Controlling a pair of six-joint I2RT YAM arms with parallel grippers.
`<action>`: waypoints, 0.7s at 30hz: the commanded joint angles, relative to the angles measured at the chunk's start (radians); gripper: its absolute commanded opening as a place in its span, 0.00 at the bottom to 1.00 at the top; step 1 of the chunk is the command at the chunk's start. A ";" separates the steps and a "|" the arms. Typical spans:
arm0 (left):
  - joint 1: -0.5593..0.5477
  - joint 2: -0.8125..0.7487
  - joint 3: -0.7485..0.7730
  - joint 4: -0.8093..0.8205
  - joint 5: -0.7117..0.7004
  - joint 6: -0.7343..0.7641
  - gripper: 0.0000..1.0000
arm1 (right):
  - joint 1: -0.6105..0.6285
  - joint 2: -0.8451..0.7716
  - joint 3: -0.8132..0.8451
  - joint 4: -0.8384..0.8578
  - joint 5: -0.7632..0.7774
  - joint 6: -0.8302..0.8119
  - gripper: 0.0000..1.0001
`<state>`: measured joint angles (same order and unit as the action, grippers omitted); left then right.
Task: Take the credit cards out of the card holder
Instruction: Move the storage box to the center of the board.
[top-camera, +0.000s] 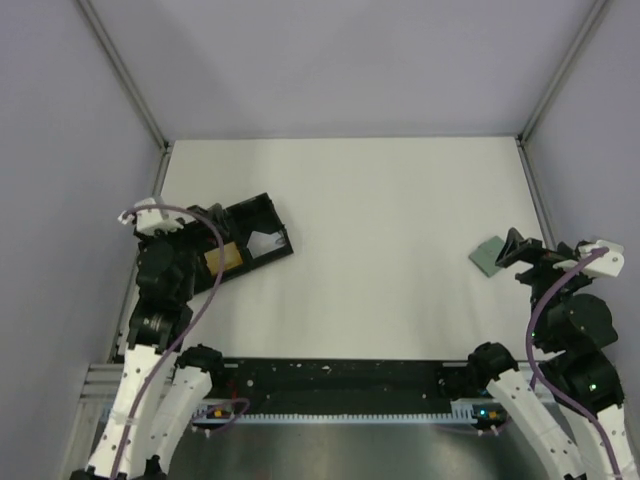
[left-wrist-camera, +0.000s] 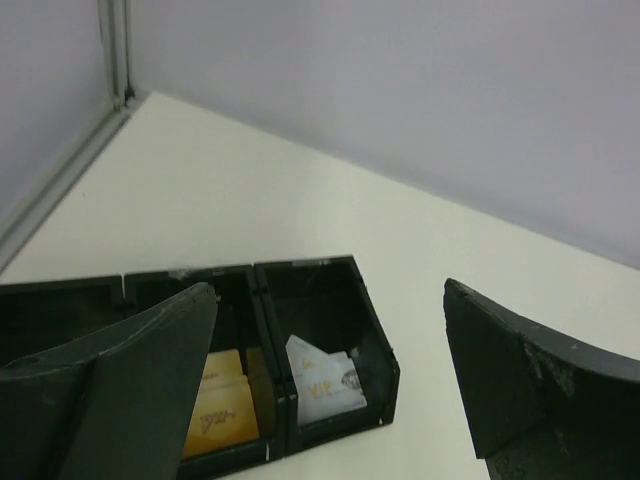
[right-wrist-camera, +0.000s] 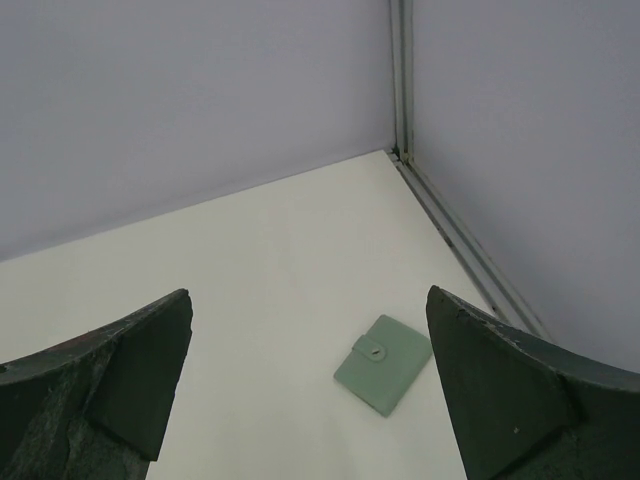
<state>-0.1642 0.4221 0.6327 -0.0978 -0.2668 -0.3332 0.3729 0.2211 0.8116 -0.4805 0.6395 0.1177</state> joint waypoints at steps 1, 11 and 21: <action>0.005 0.295 0.129 -0.221 0.061 -0.153 0.99 | 0.053 -0.017 0.023 -0.007 0.043 0.020 0.99; 0.005 0.855 0.280 -0.207 0.028 -0.234 0.99 | 0.101 -0.020 0.035 -0.046 0.066 0.033 0.99; 0.005 1.228 0.535 -0.250 0.159 -0.132 0.99 | 0.115 -0.019 0.032 -0.047 0.069 0.033 0.99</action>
<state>-0.1635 1.5948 1.0798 -0.3519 -0.2070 -0.5110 0.4751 0.2108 0.8135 -0.5323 0.6964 0.1432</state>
